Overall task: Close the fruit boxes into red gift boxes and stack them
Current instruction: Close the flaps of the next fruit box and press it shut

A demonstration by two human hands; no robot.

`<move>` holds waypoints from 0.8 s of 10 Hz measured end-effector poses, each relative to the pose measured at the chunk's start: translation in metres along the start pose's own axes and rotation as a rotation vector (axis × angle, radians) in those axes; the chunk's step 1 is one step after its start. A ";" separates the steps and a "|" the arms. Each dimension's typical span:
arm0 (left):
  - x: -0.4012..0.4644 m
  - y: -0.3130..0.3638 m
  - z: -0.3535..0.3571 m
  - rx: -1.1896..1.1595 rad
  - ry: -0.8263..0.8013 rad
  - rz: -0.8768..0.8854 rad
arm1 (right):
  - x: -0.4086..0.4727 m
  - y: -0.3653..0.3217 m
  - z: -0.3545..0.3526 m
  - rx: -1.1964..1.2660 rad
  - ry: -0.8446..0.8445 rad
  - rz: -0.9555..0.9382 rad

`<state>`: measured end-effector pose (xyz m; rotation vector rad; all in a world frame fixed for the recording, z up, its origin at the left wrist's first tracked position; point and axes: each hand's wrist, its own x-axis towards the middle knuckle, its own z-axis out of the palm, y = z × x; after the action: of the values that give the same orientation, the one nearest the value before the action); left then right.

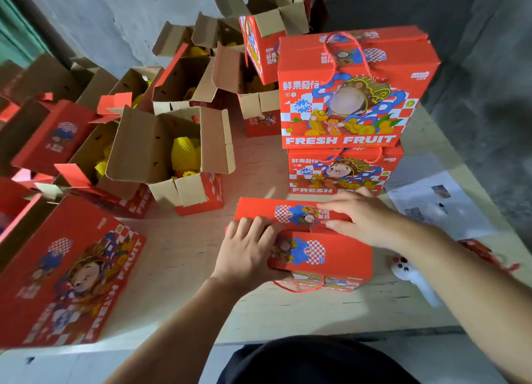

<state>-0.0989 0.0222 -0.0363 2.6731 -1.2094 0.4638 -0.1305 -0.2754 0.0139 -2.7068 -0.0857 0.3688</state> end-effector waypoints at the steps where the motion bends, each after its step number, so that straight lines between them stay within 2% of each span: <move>1: -0.004 0.003 0.002 0.010 0.054 0.015 | 0.020 0.001 -0.013 -0.038 -0.257 0.006; 2: -0.006 0.004 0.002 -0.002 0.074 0.026 | 0.031 -0.003 -0.012 -0.104 -0.345 0.023; 3: -0.007 0.005 0.002 -0.032 0.024 0.001 | 0.031 -0.007 -0.004 -0.171 -0.240 -0.072; 4: -0.006 0.005 0.003 -0.045 0.007 -0.030 | 0.030 0.002 -0.004 -0.104 -0.136 -0.143; 8: 0.001 0.008 0.005 -0.036 -0.022 -0.095 | 0.015 0.004 -0.001 0.039 -0.083 -0.068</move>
<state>-0.1028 0.0149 -0.0398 2.6974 -1.0800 0.3964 -0.1154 -0.2778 0.0092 -2.6424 -0.1913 0.4580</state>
